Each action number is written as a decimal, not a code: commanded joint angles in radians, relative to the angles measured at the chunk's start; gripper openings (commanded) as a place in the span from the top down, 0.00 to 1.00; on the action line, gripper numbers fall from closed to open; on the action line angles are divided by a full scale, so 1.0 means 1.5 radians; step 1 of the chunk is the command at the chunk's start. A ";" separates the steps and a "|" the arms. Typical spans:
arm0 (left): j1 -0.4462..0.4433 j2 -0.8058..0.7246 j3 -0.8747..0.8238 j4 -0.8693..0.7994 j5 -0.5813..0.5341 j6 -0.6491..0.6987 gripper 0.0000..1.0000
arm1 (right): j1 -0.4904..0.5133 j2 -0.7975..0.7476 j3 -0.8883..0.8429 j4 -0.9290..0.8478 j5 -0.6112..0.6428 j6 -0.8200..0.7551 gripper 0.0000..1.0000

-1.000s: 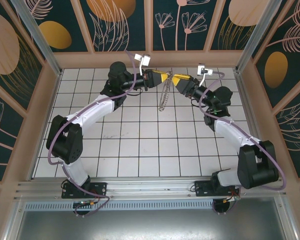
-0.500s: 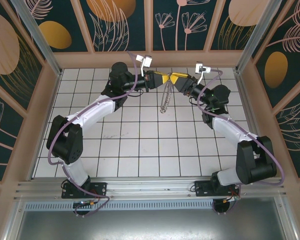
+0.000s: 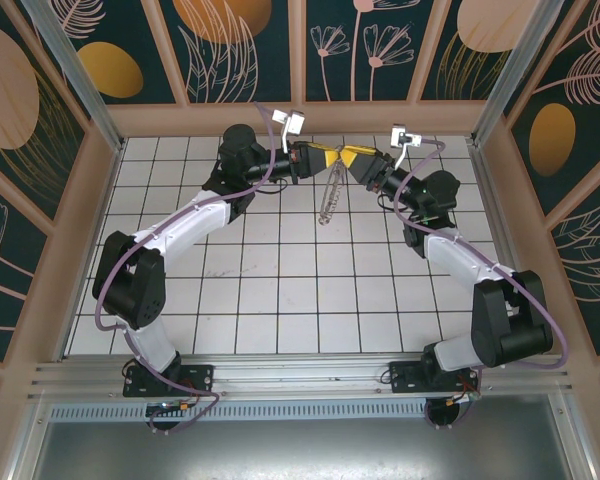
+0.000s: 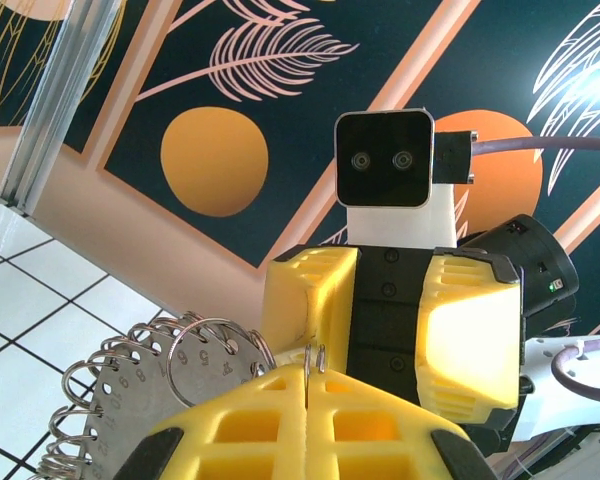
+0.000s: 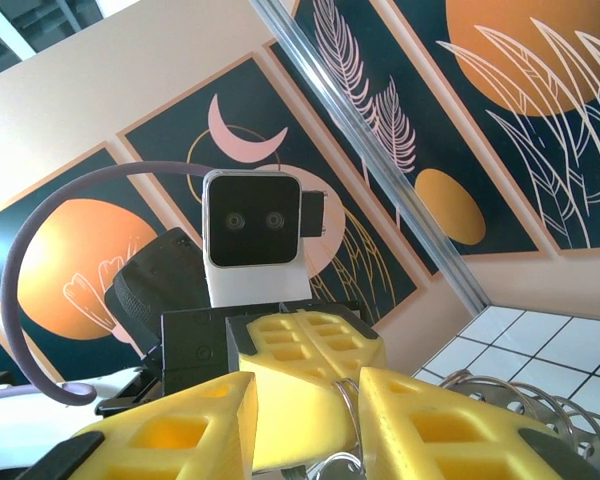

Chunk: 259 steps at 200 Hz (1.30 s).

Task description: Put the keys on the keyring

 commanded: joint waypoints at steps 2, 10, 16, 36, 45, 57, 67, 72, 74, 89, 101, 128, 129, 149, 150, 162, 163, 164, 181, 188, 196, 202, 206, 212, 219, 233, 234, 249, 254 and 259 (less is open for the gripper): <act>-0.005 -0.032 0.017 0.036 -0.012 0.005 1.00 | 0.004 0.001 -0.017 0.037 0.001 0.008 0.68; -0.005 -0.032 0.017 0.036 -0.013 0.006 1.00 | 0.004 0.001 -0.019 0.040 0.001 0.010 0.68; -0.005 -0.032 0.017 0.037 -0.015 0.005 1.00 | 0.004 0.001 -0.020 0.041 0.001 0.010 0.68; -0.004 -0.032 0.016 0.037 -0.015 0.005 1.00 | 0.004 -0.005 -0.030 0.044 0.003 0.012 0.68; -0.005 -0.032 0.016 0.037 -0.016 0.006 1.00 | 0.005 -0.004 -0.032 0.044 0.003 0.011 0.68; -0.005 -0.031 0.016 0.037 -0.017 0.006 1.00 | 0.006 -0.004 -0.032 0.046 0.001 0.012 0.71; -0.005 -0.030 0.016 0.038 -0.017 0.005 1.00 | 0.006 -0.005 -0.033 0.046 0.001 0.013 0.73; -0.005 -0.030 0.016 0.039 -0.016 0.004 1.00 | 0.007 -0.004 -0.033 0.047 0.001 0.013 0.74; -0.005 -0.029 0.016 0.039 -0.016 0.002 1.00 | 0.007 -0.003 -0.032 0.047 0.002 0.013 0.74; -0.004 -0.028 0.015 0.040 -0.016 0.002 1.00 | 0.009 -0.003 -0.030 0.047 0.002 0.013 0.74; -0.005 -0.028 0.014 0.041 -0.016 0.001 1.00 | 0.010 -0.002 -0.026 0.047 0.003 0.013 0.74; -0.006 -0.025 0.014 0.049 -0.016 -0.004 1.00 | 0.017 0.007 -0.012 0.046 0.003 0.014 0.74; -0.006 -0.025 0.014 0.049 -0.015 -0.004 1.00 | 0.017 0.007 -0.012 0.046 0.004 0.014 0.74; -0.006 -0.025 0.015 0.051 -0.016 -0.006 1.00 | 0.025 0.016 -0.001 0.046 0.004 0.014 0.75; -0.007 -0.024 0.015 0.051 -0.017 -0.006 1.00 | 0.025 0.016 -0.001 0.046 0.004 0.014 0.75; -0.007 -0.025 0.015 0.052 -0.017 -0.006 1.00 | 0.030 0.021 0.002 0.048 0.006 0.014 0.76; -0.007 -0.025 0.015 0.052 -0.017 -0.006 1.00 | 0.030 0.022 0.002 0.047 0.006 0.015 0.76; -0.007 -0.025 0.015 0.052 -0.017 -0.005 1.00 | 0.031 0.022 0.002 0.048 0.006 0.015 0.76; -0.007 -0.025 0.014 0.052 -0.015 -0.006 1.00 | 0.034 0.029 0.006 0.048 0.009 0.015 0.79; -0.007 -0.025 0.012 0.052 -0.015 -0.005 1.00 | 0.034 0.030 0.008 0.049 0.012 0.016 0.79; -0.008 -0.025 0.010 0.054 -0.014 -0.005 1.00 | 0.034 0.033 0.010 0.048 0.014 0.016 0.79; -0.008 -0.025 0.009 0.055 -0.014 -0.006 1.00 | 0.034 0.035 0.012 0.048 0.015 0.017 0.80; -0.008 -0.025 0.008 0.056 -0.013 -0.007 1.00 | 0.035 0.036 0.014 0.049 0.016 0.019 0.81; -0.009 -0.025 0.006 0.057 -0.013 -0.007 1.00 | 0.035 0.039 0.017 0.051 0.016 0.021 0.81; -0.009 -0.024 0.004 0.059 -0.011 -0.008 1.00 | 0.036 0.042 0.021 0.052 0.017 0.023 0.81; -0.011 -0.023 0.002 0.061 -0.009 -0.007 1.00 | 0.037 0.049 0.027 0.057 0.020 0.029 0.82; -0.011 -0.023 0.002 0.061 -0.009 -0.007 1.00 | 0.038 0.049 0.028 0.058 0.020 0.030 0.82; -0.012 -0.021 -0.002 0.063 -0.007 -0.009 1.00 | 0.039 0.057 0.034 0.063 0.019 0.037 0.82; -0.013 -0.020 -0.002 0.064 -0.007 -0.009 1.00 | 0.040 0.059 0.037 0.065 0.018 0.037 0.82; -0.013 -0.020 -0.003 0.065 -0.007 -0.008 1.00 | 0.041 0.061 0.038 0.066 0.018 0.038 0.80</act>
